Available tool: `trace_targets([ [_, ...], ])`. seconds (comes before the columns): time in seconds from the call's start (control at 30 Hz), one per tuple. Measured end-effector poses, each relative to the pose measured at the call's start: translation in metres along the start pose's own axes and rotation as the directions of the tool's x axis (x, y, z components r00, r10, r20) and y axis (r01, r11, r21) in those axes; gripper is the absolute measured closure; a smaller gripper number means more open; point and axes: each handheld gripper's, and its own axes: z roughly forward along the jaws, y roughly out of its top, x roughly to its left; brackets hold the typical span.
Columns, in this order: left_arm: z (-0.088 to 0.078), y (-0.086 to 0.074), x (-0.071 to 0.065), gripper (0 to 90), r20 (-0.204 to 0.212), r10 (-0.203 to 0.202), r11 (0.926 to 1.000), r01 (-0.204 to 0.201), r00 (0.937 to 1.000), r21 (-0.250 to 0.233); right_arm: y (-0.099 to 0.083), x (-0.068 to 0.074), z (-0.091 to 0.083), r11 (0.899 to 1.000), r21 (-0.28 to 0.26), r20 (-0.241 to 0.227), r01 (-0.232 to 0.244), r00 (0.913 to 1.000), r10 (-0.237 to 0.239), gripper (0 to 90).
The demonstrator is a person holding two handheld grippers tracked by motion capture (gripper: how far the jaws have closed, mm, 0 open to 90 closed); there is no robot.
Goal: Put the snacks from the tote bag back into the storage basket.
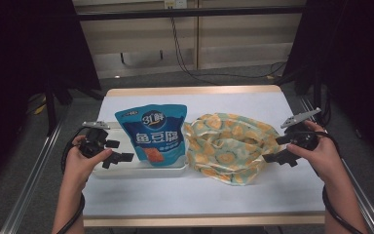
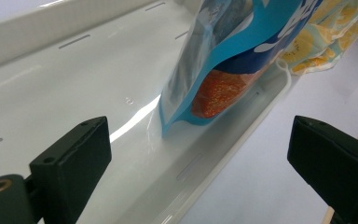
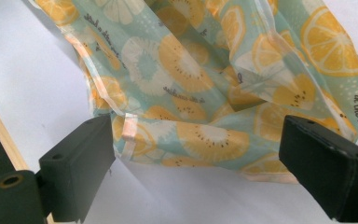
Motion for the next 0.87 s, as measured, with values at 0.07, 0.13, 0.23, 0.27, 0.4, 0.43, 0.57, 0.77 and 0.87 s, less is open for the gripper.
trace_targets([
  [0.07,0.001,-0.001,0.000,6.2,-0.001,0.000,1.0000,0.000,1.0000,0.007,0.000,0.000,0.000,1.000,-0.001,0.000,0.001,1.0000,-0.001,9.4],
  [0.13,0.002,-0.001,0.001,6.3,0.006,0.000,1.0000,0.000,1.0000,0.008,0.000,0.000,0.000,1.000,-0.003,0.001,0.005,1.0000,-0.005,9.4],
  [0.23,0.004,-0.003,0.001,6.3,0.009,0.004,1.0000,-0.004,1.0000,0.002,0.000,0.000,0.000,1.000,0.001,0.004,0.002,1.0000,-0.002,9.4],
  [0.27,0.004,-0.003,0.002,6.2,0.010,0.008,1.0000,-0.008,0.9999,0.005,-0.001,0.000,0.000,1.000,0.000,0.003,0.002,1.0000,-0.002,9.4],
  [0.4,0.006,-0.005,0.002,6.7,0.007,0.013,0.9998,-0.013,0.9999,-0.011,-0.001,0.000,0.001,1.000,0.002,0.005,0.003,1.0000,-0.003,9.5],
  [0.43,0.007,-0.006,0.003,6.7,0.003,0.016,0.9998,-0.016,0.9999,-0.011,-0.001,0.000,0.000,1.000,0.006,0.005,-0.002,1.0000,0.001,9.4],
  [0.57,0.010,-0.011,0.004,6.8,0.008,0.012,0.9999,-0.012,0.9999,0.010,-0.002,0.000,0.000,1.000,0.002,0.004,-0.008,1.0000,0.008,9.4],
  [0.77,0.014,-0.013,0.005,6.5,0.008,0.012,0.9998,-0.012,0.9999,0.017,-0.003,-0.001,0.001,1.000,0.005,0.005,-0.005,1.0000,0.005,9.4],
  [0.87,0.016,-0.015,0.006,6.0,0.013,0.017,0.9996,-0.018,0.9998,0.020,-0.003,-0.001,-0.001,1.000,0.008,0.007,-0.012,0.9999,0.012,9.4],
])
